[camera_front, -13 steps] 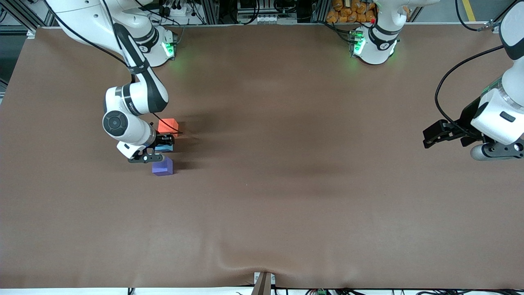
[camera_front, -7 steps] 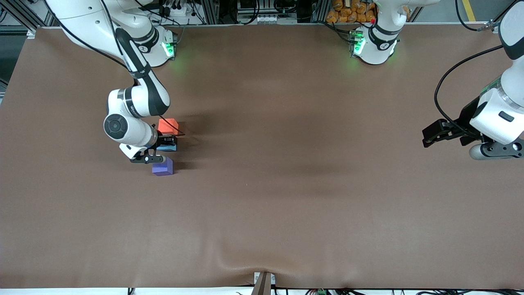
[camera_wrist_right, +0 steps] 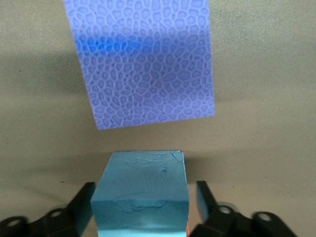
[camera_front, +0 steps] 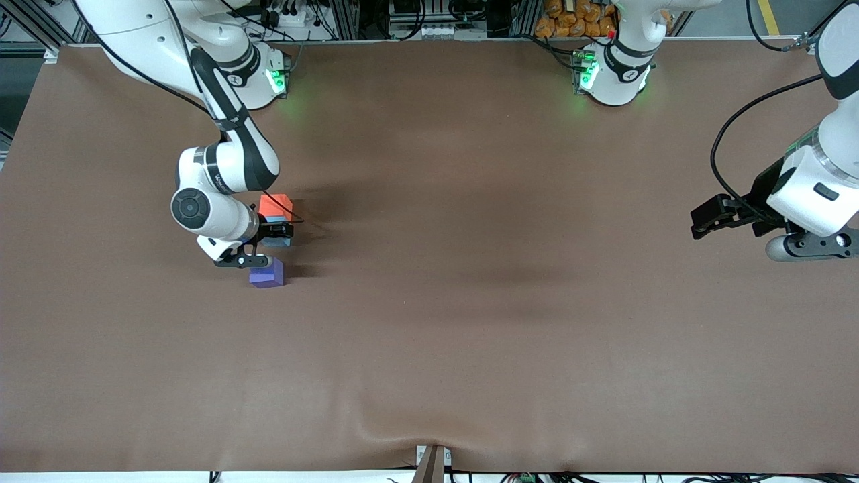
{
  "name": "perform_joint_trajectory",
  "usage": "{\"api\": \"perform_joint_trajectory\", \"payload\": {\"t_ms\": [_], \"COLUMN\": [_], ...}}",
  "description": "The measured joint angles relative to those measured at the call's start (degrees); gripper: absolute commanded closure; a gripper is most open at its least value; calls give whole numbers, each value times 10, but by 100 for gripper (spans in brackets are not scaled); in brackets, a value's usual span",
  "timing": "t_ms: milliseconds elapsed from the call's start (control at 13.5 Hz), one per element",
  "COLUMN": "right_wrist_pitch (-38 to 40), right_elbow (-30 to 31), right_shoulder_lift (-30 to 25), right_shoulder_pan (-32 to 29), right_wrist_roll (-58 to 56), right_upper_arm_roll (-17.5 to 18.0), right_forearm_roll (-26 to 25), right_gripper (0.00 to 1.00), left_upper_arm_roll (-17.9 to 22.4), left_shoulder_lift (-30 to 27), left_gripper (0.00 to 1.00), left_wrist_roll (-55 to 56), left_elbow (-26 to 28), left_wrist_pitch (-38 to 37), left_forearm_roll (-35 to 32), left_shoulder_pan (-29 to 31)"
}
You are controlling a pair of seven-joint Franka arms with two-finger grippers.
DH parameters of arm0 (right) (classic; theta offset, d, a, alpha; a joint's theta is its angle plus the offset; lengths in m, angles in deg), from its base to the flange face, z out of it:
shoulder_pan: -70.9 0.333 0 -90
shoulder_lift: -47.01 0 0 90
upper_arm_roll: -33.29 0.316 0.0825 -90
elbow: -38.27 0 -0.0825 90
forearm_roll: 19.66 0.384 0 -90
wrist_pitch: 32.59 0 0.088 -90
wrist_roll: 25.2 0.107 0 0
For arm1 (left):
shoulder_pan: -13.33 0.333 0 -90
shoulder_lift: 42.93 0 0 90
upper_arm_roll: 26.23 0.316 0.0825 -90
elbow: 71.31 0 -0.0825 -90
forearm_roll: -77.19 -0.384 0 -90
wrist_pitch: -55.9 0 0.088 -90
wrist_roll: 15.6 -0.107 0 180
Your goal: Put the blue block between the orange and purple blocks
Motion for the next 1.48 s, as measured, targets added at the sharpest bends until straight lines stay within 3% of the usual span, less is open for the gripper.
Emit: {"api": "perform_joint_trajectory", "payload": {"t_ms": [223, 445, 668, 965, 1262, 1485], "right_wrist_pitch": [24, 151, 272, 335, 421, 532], "right_elbow": [-17, -96, -189, -246, -284, -380], "right_shoulder_lift": [-15, -56, -96, -137, -212, -237], "right_shoulder_pan": [0, -12, -66, -150, -157, -157], "right_wrist_roll": [0, 0, -17, -126, -150, -139], "right_upper_arm_roll": [0, -5, -6, -18, -40, -41], "right_forearm_roll": [1, 0, -8, -14, -36, -44], "right_gripper": [0, 0, 0, 0, 0, 0], "left_upper_arm_roll": [0, 0, 0, 0, 2, 3], "left_shoulder_lift": [0, 0, 0, 0, -1, -2], "left_gripper": [0, 0, 0, 0, 0, 0], "left_wrist_roll": [0, 0, 0, 1, 1, 1], "left_elbow": [0, 0, 0, 0, -1, -1], "left_wrist_pitch": [0, 0, 0, 0, 0, 0], "left_forearm_roll": [0, 0, 0, 0, 0, 0], "left_shoulder_pan": [0, 0, 0, 0, 1, 3]}}
